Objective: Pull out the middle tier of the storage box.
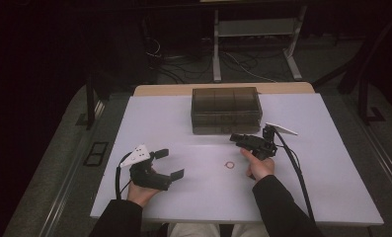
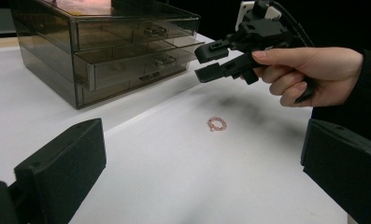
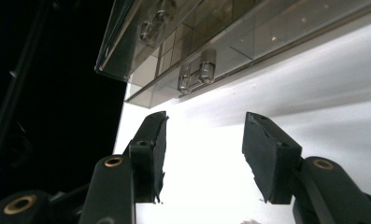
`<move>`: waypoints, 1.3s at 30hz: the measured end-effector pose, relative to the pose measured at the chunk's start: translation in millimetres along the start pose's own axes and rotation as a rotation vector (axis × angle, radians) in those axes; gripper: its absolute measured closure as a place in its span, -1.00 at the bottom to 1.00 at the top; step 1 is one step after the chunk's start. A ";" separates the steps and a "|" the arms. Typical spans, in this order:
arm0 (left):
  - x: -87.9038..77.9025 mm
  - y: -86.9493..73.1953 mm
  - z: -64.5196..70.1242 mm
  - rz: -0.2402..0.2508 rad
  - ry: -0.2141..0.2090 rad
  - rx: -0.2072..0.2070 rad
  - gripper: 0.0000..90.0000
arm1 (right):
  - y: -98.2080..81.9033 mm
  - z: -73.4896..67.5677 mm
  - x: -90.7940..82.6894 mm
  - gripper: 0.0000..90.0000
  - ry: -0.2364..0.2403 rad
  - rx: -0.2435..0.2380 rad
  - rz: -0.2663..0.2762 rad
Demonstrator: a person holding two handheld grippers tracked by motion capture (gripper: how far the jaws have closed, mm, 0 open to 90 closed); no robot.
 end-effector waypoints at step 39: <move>-0.2 -0.5 -0.6 -0.002 0.003 0.001 -1.00 | 43.6 -66.0 -11.7 0.09 -0.099 -0.465 -0.239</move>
Point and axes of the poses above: each handheld gripper's, and its own axes: x roughly forward along the jaws, y roughly out of its top, z roughly to its right, the point moved 5 cm from there along x, roughly forward along the jaws, and after that the axes turned 13 degrees about z, right-handed, at the moved point
